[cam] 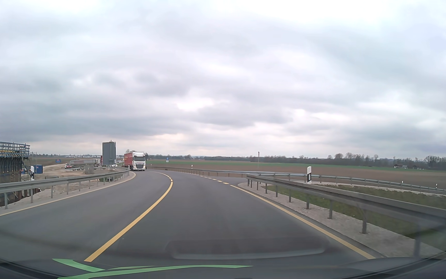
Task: Follow the waypoints while adhering to traffic rules and regulations
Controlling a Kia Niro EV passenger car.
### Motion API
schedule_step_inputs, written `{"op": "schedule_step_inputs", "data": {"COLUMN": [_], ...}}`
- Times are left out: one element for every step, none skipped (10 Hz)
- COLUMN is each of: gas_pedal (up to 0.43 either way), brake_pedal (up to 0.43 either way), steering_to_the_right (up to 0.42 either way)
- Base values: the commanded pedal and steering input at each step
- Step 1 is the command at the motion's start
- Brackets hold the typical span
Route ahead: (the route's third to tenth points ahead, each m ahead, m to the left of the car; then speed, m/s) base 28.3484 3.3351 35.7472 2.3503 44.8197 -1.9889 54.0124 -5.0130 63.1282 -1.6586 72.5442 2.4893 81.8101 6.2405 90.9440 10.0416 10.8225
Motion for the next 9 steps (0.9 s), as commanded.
{"op": "schedule_step_inputs", "data": {"gas_pedal": [0.039, 0.039, 0.039, 0.039, 0.039, 0.039, 0.039, 0.039, 0.039], "brake_pedal": [0.000, 0.000, 0.000, 0.000, 0.000, 0.000, 0.000, 0.000, 0.000], "steering_to_the_right": [-0.024, -0.024, -0.024, -0.025, -0.024, -0.024, -0.025, -0.025, -0.025]}}
